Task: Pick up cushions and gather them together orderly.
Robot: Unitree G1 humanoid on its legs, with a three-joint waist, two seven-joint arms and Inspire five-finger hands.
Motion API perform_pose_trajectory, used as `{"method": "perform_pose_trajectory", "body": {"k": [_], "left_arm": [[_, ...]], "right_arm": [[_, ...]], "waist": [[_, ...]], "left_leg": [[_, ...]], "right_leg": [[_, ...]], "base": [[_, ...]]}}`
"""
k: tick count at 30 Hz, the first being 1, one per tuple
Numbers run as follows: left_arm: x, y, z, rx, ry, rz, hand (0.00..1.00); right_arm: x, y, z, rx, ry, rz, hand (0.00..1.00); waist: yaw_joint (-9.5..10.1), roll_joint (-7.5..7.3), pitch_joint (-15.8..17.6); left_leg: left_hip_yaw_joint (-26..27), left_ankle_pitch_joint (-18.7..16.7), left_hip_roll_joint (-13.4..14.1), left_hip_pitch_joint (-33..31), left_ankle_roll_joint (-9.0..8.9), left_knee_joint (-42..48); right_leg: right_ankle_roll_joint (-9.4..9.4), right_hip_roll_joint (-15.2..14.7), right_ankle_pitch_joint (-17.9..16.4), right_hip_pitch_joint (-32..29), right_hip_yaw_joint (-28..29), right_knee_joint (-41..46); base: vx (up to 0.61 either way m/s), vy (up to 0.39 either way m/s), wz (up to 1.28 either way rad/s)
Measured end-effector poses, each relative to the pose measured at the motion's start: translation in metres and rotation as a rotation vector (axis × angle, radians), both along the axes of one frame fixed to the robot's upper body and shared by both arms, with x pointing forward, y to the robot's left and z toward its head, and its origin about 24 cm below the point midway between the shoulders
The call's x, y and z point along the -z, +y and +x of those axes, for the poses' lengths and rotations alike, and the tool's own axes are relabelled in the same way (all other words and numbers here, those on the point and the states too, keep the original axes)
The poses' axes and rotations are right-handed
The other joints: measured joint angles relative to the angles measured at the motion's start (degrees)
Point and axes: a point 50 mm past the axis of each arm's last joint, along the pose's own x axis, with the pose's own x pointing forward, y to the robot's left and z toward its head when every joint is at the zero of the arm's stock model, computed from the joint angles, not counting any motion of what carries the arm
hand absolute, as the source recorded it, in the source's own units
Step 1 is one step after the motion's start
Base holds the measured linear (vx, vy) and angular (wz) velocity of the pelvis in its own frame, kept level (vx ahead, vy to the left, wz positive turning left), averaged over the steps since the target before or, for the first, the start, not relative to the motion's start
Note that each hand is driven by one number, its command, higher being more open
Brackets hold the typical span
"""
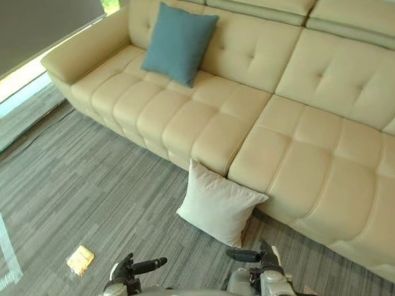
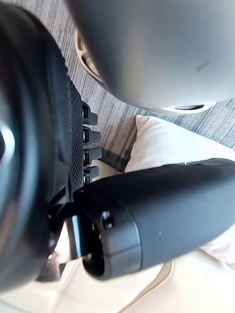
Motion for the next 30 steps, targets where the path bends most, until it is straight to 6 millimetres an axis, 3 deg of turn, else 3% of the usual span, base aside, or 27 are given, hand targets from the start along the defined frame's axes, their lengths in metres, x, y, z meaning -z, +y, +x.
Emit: {"method": "perform_pose_trajectory", "body": {"k": [1,3,6,7,8,13,14,15,16,20,23,30], "left_arm": [[0.000,-0.008,0.002,0.026,-0.006,-0.014,1.00],[-0.001,-0.009,0.006,0.050,-0.016,-0.019,1.00],[-0.002,-0.005,0.007,0.021,-0.032,-0.013,1.00],[-0.004,-0.006,0.009,0.002,-0.052,-0.011,1.00],[-0.004,-0.007,0.009,0.001,-0.061,-0.014,1.00],[-0.007,-0.008,0.014,-0.014,-0.091,-0.017,1.00],[-0.007,-0.008,0.014,-0.026,-0.092,-0.019,1.00],[-0.006,-0.010,0.011,-0.040,-0.083,-0.023,1.00],[-0.005,-0.007,0.008,-0.063,-0.079,-0.027,1.00],[-0.006,0.006,0.003,-0.064,-0.063,0.008,1.00],[-0.003,0.005,-0.001,-0.063,-0.044,0.005,1.00],[-0.001,-0.005,-0.003,-0.038,-0.029,-0.011,1.00]], "right_arm": [[-0.001,-0.006,-0.001,0.016,-0.001,-0.011,1.00],[-0.001,-0.010,-0.002,0.043,-0.002,-0.013,1.00],[0.000,-0.004,-0.005,0.066,-0.005,0.007,1.00],[0.000,-0.004,-0.007,0.064,-0.003,0.007,1.00],[0.000,-0.005,-0.008,0.072,-0.001,0.009,1.00],[0.001,-0.005,-0.010,0.092,0.007,0.013,1.00],[0.001,-0.005,-0.011,0.095,0.009,0.009,1.00],[0.000,-0.006,-0.011,0.093,0.008,0.003,1.00],[0.001,-0.004,-0.012,0.091,0.015,0.006,1.00],[0.006,0.009,-0.023,0.100,0.042,0.041,1.00],[0.006,0.009,-0.025,0.102,0.049,0.043,1.00],[0.007,0.000,-0.030,0.159,0.057,0.028,1.00]], "waist": [[-0.12,0.76,0.0],[-0.62,0.71,0.1],[0.15,-0.36,0.9],[0.85,0.27,1.0],[0.84,0.87,1.0],[1.34,0.30,1.0],[1.37,0.33,1.0],[1.42,1.15,0.4],[1.70,1.08,-0.4],[1.92,-2.78,-2.8],[2.15,-2.92,-2.9],[2.26,-1.01,-3.2]], "left_leg": [[-0.5,0.7,-0.2,0.1,-0.14,-0.6],[0.0,1.6,0.8,-0.2,-1.39,2.1],[-0.4,0.8,5.5,-5.8,-1.51,21.1],[-3.0,-2.8,7.2,-8.7,-1.70,27.8],[-4.8,-5.0,7.5,-10.2,-1.48,29.0],[-15.7,-6.1,2.7,-16.0,-0.72,18.9],[-18.0,-5.7,1.4,-16.5,-0.70,15.4],[-19.1,-2.4,1.0,-16.4,0.10,11.2],[-18.9,0.9,0.8,-15.8,-0.69,11.5],[-14.6,-0.2,-2.4,-13.0,0.40,9.1],[-12.4,-0.7,-3.3,-9.4,1.18,7.6],[-9.9,-0.8,-2.0,-5.6,1.02,4.8]], "right_leg": [[0.00,1.3,0.0,0.7,0.2,-1.5],[-0.12,1.9,-0.4,1.6,0.5,-2.3],[-0.84,2.8,-0.9,4.4,3.4,-3.9],[-1.25,3.8,-1.2,5.2,5.2,-4.0],[-1.30,4.4,-1.5,5.9,6.7,-4.0],[-0.47,4.9,-2.6,6.3,13.6,-3.6],[0.47,4.9,-2.9,6.1,15.3,-3.0],[1.77,5.5,-3.8,5.2,17.4,-1.5],[3.28,5.3,-4.8,4.6,19.4,0.4],[5.20,2.0,-5.6,4.7,22.2,-0.1],[5.84,1.2,-5.5,7.3,22.5,-1.5],[5.93,2.6,-5.4,8.5,23.7,-1.9]], "base": [[0.07,-0.088,-0.17],[0.10,-0.137,-0.20],[0.07,-0.145,-0.44],[0.02,-0.028,-0.80],[0.04,0.022,-0.96],[0.05,0.092,-0.77],[0.10,0.174,-0.89],[0.18,0.282,-1.07],[0.16,0.210,-0.80],[0.23,0.174,-0.39],[0.17,0.105,-0.28],[0.06,-0.012,-0.20]]}}
